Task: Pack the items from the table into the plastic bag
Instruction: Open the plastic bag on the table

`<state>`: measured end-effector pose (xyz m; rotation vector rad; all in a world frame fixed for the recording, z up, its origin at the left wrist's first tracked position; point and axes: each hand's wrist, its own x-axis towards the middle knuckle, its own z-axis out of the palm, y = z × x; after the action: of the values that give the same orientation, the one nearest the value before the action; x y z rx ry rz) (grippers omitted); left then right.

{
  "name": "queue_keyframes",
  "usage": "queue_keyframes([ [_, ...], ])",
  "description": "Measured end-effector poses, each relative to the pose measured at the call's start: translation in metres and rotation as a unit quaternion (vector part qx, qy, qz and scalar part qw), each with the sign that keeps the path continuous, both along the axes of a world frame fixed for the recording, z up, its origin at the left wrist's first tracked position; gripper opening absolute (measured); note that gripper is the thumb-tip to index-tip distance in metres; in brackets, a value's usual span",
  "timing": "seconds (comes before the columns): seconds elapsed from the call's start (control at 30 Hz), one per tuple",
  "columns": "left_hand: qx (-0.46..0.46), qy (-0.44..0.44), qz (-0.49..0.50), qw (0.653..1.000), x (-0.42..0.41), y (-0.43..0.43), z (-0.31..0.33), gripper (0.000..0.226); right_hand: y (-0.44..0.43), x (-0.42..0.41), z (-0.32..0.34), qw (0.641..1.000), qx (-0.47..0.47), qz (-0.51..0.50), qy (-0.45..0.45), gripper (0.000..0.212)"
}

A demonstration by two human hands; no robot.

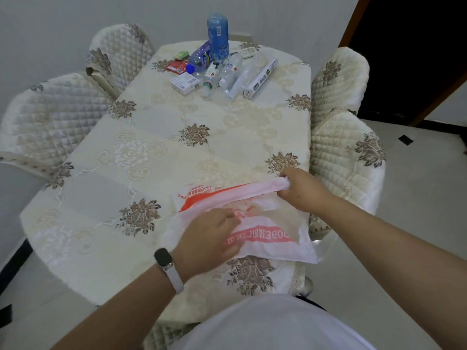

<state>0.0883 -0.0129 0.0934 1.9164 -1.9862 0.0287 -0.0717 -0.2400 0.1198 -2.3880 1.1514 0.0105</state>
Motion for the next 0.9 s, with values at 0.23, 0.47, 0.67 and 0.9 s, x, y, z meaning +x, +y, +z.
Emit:
queue_keyframes([
  [0.23, 0.135, -0.02, 0.085, 0.987, -0.012, -0.006, -0.036, 0.053, 0.031, 0.006, -0.009, 0.948, -0.208, 0.242, -0.015, 0.089],
  [0.47, 0.029, 0.047, 0.007, 0.998, -0.004, -0.008, -0.023, 0.021, 0.053, 0.064, 0.005, 0.955, -0.092, 0.283, 0.0, 0.042],
  [0.67, 0.162, 0.1, -0.003, 0.982, -0.004, 0.017, -0.031, 0.033, 0.022, 0.094, 0.039, 0.983, -0.037, 0.174, -0.049, 0.016],
  [0.9, 0.457, 0.045, -0.024, 0.888, -0.02, 0.032, -0.024, 0.024, -0.014, 0.115, 0.062, 0.977, -0.137, 0.159, -0.02, 0.016],
])
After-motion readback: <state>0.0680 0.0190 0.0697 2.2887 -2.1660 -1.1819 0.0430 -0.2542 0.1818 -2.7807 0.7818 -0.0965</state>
